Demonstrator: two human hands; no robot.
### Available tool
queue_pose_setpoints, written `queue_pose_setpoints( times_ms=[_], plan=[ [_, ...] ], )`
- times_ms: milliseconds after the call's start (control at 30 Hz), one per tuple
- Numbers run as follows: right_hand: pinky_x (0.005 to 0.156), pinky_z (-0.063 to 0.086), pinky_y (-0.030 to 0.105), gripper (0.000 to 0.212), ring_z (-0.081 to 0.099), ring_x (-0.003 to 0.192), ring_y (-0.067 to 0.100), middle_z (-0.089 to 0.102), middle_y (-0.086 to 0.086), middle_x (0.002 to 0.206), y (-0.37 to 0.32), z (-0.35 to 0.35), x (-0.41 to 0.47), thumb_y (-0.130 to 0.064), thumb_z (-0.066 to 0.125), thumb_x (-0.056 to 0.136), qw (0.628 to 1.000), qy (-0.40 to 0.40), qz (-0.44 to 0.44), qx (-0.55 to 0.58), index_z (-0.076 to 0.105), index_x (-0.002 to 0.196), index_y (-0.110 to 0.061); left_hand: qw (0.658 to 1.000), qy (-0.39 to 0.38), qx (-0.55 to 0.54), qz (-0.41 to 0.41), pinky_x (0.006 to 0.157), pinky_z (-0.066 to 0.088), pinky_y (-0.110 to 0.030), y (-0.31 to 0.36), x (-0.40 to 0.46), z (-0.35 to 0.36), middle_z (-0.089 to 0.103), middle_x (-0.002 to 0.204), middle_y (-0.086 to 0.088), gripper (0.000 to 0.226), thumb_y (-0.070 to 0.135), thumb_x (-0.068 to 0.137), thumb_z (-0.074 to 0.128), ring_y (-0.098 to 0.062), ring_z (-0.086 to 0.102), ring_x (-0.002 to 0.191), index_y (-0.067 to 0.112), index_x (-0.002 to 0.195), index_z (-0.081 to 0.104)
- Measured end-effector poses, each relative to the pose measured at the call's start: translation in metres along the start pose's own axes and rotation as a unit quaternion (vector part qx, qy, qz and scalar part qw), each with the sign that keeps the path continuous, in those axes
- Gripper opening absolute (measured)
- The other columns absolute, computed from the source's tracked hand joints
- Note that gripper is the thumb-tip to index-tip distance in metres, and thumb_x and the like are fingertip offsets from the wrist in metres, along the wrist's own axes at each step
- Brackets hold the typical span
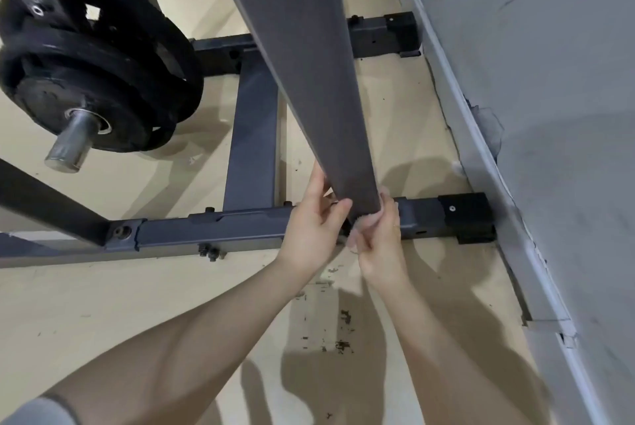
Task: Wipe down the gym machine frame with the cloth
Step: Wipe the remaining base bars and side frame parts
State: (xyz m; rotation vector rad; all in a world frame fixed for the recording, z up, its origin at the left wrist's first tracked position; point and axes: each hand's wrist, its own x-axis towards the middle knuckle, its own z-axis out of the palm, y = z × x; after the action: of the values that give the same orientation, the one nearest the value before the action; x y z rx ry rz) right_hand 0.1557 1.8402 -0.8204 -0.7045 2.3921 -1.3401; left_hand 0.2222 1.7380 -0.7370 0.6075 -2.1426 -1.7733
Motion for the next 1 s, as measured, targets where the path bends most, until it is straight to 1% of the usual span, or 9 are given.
queue_pose_setpoints(
  times_ms=[67,133,167,300,467,600,700,833,1000],
  plan=[
    [0.059,0.048,0.02,0.036,0.053,0.063,0.012,0.052,0.002,0.073,-0.015,-0.001,0.003,-0.041,0.052,0.095,0.995,0.039,-0.013,0.096,0.049,0.127,-0.024,0.999,0.028,0.023,0.012,0.096,0.046,-0.025,-0.001,0.002,0.001,0.061,0.122,0.015,0.06,0.013,0.091,0.044,-0.005,0.061,0.107,0.038,0.143,0.026],
    [0.09,0.047,0.018,0.05,0.057,0.107,0.009,0.058,0.003,0.117,-0.024,-0.006,0.0,-0.025,0.052,0.095,0.996,0.04,-0.063,0.058,0.033,0.142,-0.025,0.999,0.034,0.031,0.018,0.099,0.045,-0.032,0.0,0.003,0.0,0.062,0.121,0.015,0.057,0.013,0.092,0.043,-0.006,0.059,0.111,0.033,0.143,0.027],
    [0.107,0.036,0.022,0.065,0.041,0.131,0.01,0.042,0.004,0.143,-0.017,-0.004,-0.003,-0.012,0.053,0.093,0.996,0.026,-0.073,0.054,0.021,0.149,-0.022,0.999,0.032,0.031,0.015,0.099,0.045,-0.035,0.001,0.004,-0.001,0.062,0.121,0.014,0.056,0.011,0.093,0.044,-0.007,0.059,0.112,0.03,0.143,0.028],
    [0.118,0.017,0.043,0.072,0.024,0.143,0.022,0.031,0.009,0.151,-0.001,-0.004,0.003,-0.004,0.062,0.087,0.999,0.019,0.006,-0.027,0.023,0.148,-0.007,0.998,0.042,0.049,0.004,0.094,0.048,-0.028,-0.003,0.003,-0.003,0.062,0.118,0.014,0.053,0.008,0.095,0.047,-0.004,0.06,0.106,0.026,0.143,0.032],
    [0.1,0.047,0.04,0.064,0.05,0.124,0.015,0.049,0.007,0.136,-0.03,-0.007,0.007,-0.002,0.063,0.088,0.979,0.003,-0.012,0.204,0.031,0.142,-0.012,0.997,0.041,0.061,0.008,0.09,0.052,-0.034,-0.005,0.001,-0.004,0.065,0.117,0.012,0.057,0.019,0.09,0.046,-0.006,0.063,0.102,0.034,0.143,0.03],
    [0.104,0.043,0.042,0.072,0.047,0.128,0.021,0.043,0.01,0.142,-0.058,-0.006,0.01,0.002,0.06,0.085,0.986,0.083,-0.045,0.137,0.025,0.146,-0.011,1.0,-0.003,0.015,0.004,0.095,0.046,-0.033,0.005,0.002,-0.008,0.065,0.116,0.009,0.057,0.01,0.094,0.041,-0.006,0.063,0.102,0.037,0.143,0.03],
    [0.1,0.044,0.045,0.073,0.049,0.124,0.028,0.045,0.01,0.138,-0.069,-0.012,0.008,0.008,0.056,0.082,0.991,0.064,-0.053,0.1,0.023,0.145,-0.009,0.998,-0.05,-0.028,-0.021,0.103,0.041,-0.025,0.012,0.003,-0.019,0.062,0.124,0.008,0.049,0.012,0.101,0.035,-0.006,0.054,0.118,0.039,0.142,0.034],
    [0.081,0.053,0.032,0.069,0.058,0.083,0.033,0.053,0.008,0.091,-0.096,-0.036,0.001,0.008,0.05,0.086,0.974,-0.017,-0.101,0.201,0.021,0.134,-0.032,0.992,-0.057,-0.078,-0.078,0.099,0.043,-0.023,0.029,0.004,-0.03,0.059,0.128,0.014,0.036,0.03,0.104,0.031,-0.005,0.051,0.121,0.036,0.136,0.046],
    [0.082,0.051,0.048,0.068,0.059,0.086,0.032,0.044,0.035,0.126,-0.146,-0.042,0.017,-0.01,0.042,0.089,0.96,0.052,-0.204,0.184,0.01,0.142,-0.039,0.99,-0.029,-0.117,-0.072,0.109,0.035,-0.033,0.056,0.003,-0.038,0.061,0.124,0.018,0.045,0.045,0.102,0.018,0.003,0.05,0.12,0.035,0.125,0.056]
  ],
)
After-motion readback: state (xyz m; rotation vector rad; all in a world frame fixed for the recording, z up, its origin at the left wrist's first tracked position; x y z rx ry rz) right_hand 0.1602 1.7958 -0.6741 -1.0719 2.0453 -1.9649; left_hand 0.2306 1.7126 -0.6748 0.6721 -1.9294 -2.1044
